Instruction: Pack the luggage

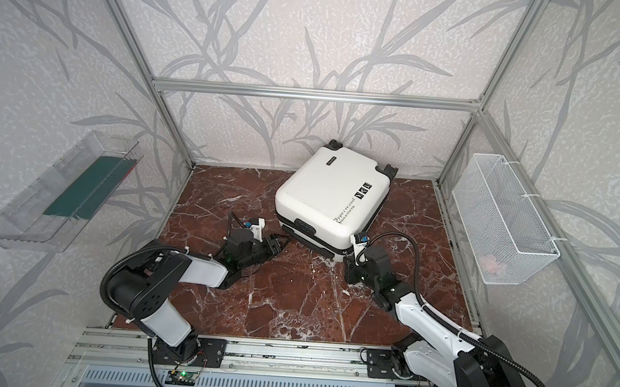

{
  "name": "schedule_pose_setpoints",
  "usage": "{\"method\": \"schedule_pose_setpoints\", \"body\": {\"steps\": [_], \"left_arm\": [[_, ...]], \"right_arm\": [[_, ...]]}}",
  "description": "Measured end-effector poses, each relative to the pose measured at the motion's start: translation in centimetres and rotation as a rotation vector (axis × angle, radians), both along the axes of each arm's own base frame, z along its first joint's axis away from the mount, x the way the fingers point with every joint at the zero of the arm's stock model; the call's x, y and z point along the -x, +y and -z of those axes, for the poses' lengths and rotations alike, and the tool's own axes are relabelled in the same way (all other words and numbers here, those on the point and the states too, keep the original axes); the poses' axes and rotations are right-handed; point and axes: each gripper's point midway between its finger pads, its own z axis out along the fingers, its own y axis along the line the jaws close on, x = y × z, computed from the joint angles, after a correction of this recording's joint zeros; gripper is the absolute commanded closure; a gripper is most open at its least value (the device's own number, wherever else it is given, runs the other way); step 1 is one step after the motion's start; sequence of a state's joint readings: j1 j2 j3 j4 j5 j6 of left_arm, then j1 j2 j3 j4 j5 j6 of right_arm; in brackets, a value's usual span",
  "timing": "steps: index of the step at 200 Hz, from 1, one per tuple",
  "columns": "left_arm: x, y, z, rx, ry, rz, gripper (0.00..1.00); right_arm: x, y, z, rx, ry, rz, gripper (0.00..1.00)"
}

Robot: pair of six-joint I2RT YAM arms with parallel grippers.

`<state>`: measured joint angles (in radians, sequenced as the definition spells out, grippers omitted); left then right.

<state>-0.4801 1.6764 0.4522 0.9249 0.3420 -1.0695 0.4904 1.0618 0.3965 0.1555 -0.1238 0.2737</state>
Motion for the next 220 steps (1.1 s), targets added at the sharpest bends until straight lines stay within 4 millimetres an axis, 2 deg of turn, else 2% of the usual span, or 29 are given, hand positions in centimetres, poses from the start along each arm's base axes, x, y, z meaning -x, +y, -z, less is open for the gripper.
{"method": "schedule_pose_setpoints", "body": {"steps": [42, 92, 134, 151, 196, 220], "left_arm": [[-0.4, -1.0, -0.6, 0.054, -0.039, -0.009, 0.43], [-1.3, -1.3, -0.5, 0.085, -0.057, -0.031, 0.53], [-1.9, -1.5, -0.4, 0.089, -0.067, -0.048, 0.55], [-2.2, -1.7, -0.6, 0.091, -0.075, -0.050, 0.61], [-2.4, -2.0, -0.1, 0.106, -0.051, -0.069, 0.84], [-2.5, -2.1, -0.1, 0.120, -0.046, -0.083, 0.92]], "right_arm": [[0.0, 0.0, 0.0, 0.001, 0.001, -0.001, 1.00], [0.1, 0.1, 0.0, -0.004, 0.005, -0.010, 1.00], [0.3, 0.2, 0.1, -0.009, 0.011, -0.017, 1.00], [0.4, 0.2, 0.0, -0.011, 0.014, -0.021, 1.00], [1.0, 0.0, -0.2, -0.011, 0.022, -0.027, 1.00], [1.3, -0.2, -0.3, -0.010, 0.029, -0.028, 1.00]]}}
